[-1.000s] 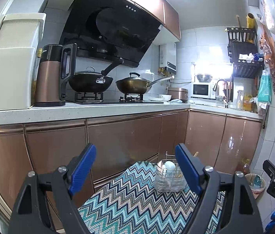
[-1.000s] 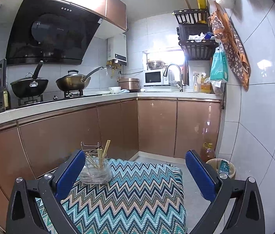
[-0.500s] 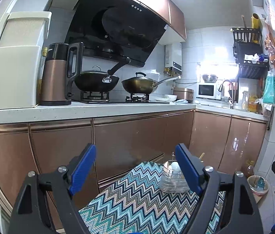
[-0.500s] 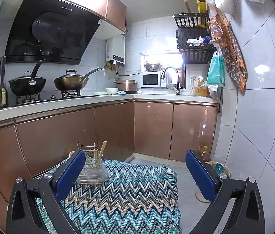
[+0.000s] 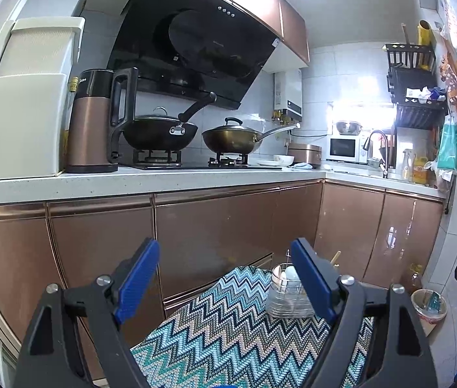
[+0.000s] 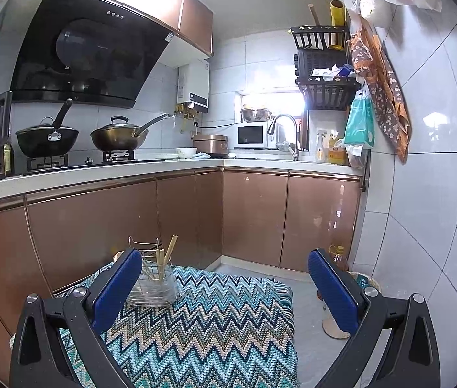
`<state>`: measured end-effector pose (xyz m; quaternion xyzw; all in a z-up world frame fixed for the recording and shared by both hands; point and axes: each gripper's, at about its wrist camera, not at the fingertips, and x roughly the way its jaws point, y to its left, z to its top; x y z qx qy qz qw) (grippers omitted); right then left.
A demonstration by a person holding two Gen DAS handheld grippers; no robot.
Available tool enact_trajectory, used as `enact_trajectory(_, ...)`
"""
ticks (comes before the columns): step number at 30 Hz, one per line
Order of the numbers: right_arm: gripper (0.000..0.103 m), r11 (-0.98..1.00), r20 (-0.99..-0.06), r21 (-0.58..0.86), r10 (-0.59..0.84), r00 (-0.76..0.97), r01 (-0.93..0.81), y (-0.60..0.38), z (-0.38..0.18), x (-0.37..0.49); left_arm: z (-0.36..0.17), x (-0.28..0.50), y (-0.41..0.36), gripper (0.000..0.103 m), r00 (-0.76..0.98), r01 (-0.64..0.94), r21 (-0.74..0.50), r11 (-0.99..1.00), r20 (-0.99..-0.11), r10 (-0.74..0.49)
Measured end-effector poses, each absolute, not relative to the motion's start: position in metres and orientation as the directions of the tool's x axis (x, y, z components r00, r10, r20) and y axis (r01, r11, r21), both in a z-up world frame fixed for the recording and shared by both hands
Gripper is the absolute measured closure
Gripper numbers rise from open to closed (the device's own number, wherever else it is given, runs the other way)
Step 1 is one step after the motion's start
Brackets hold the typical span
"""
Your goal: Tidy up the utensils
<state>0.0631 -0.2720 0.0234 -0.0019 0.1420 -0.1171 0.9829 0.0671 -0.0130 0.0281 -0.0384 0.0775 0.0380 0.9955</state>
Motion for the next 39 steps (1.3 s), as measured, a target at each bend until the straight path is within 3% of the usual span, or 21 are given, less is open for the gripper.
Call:
enact_trajectory(18,0.0,0.988,-0.308,-0.01,-0.148,0.94,0.152,-0.269,0.016,0.075,0.027,0.068,-0.014,0.021,0.983,-0.091,-0.067,0.994,-0.166,0.079)
enact_trajectory(39,0.0,0.998,-0.278,-0.021,-0.064,0.959,0.061,-0.262,0.02,0.09,0.029,0.076,-0.016,0.021,0.981,-0.109,-0.043,0.993,-0.168,0.1)
